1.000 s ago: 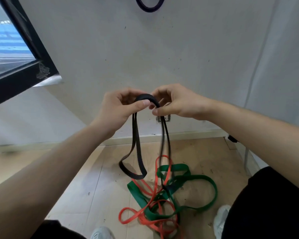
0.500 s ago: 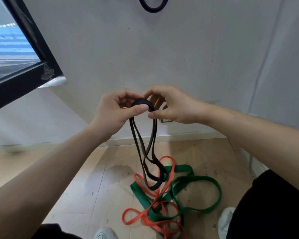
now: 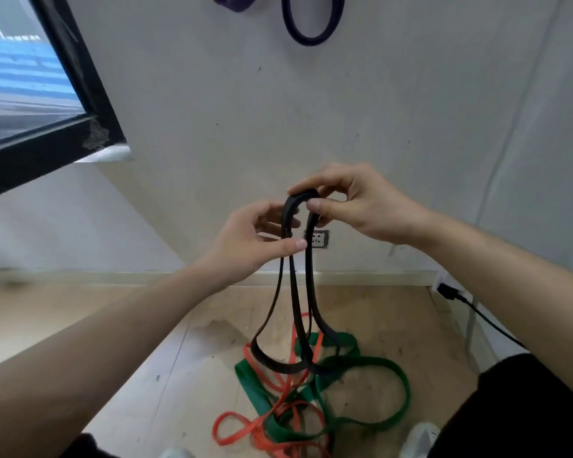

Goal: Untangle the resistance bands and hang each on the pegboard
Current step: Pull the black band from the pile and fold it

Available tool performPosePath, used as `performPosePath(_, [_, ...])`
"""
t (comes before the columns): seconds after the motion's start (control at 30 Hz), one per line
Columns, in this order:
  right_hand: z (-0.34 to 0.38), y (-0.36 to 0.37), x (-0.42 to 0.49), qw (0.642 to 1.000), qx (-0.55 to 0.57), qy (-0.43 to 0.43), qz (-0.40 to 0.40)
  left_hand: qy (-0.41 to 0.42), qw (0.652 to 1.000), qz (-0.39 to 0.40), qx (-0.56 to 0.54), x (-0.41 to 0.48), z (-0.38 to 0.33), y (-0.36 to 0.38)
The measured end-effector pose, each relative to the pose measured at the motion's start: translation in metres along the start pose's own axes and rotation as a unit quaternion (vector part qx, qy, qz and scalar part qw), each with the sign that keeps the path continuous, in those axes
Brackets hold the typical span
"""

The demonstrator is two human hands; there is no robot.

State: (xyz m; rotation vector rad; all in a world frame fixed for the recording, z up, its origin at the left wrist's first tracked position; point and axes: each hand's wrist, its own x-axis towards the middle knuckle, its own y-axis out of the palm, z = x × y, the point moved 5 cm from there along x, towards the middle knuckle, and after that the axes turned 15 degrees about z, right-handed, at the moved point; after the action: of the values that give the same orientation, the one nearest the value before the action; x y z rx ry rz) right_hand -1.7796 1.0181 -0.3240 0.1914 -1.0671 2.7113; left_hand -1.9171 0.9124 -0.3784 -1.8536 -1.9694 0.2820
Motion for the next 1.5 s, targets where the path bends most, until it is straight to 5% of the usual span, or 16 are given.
performPosePath(0.23, [0.009, -0.009, -0.006, 0.997, 0.057, -0.050, -0.029, -0.051, 0.997, 0.055, -0.034, 0.010, 0.019, 0.030])
performPosePath(0.63, [0.012, -0.024, -0.011, 0.996, 0.020, -0.054, -0.067, -0.038, 0.999, 0.027, -0.023, 0.010, 0.026, 0.026])
performPosePath(1.0, [0.015, -0.010, -0.008, 0.969, 0.224, -0.067, -0.085, -0.037, 0.999, 0.008, 0.000, 0.017, 0.020, 0.035])
performPosePath(1.33, [-0.013, -0.058, -0.024, 0.937, 0.289, -0.057, -0.190, -0.035, 0.999, 0.016, 0.035, 0.016, 0.034, 0.018])
performPosePath(1.5, [-0.046, -0.070, -0.033, 0.930, 0.311, 0.003, -0.195, -0.030, 0.993, -0.054, 0.099, 0.019, 0.037, -0.001])
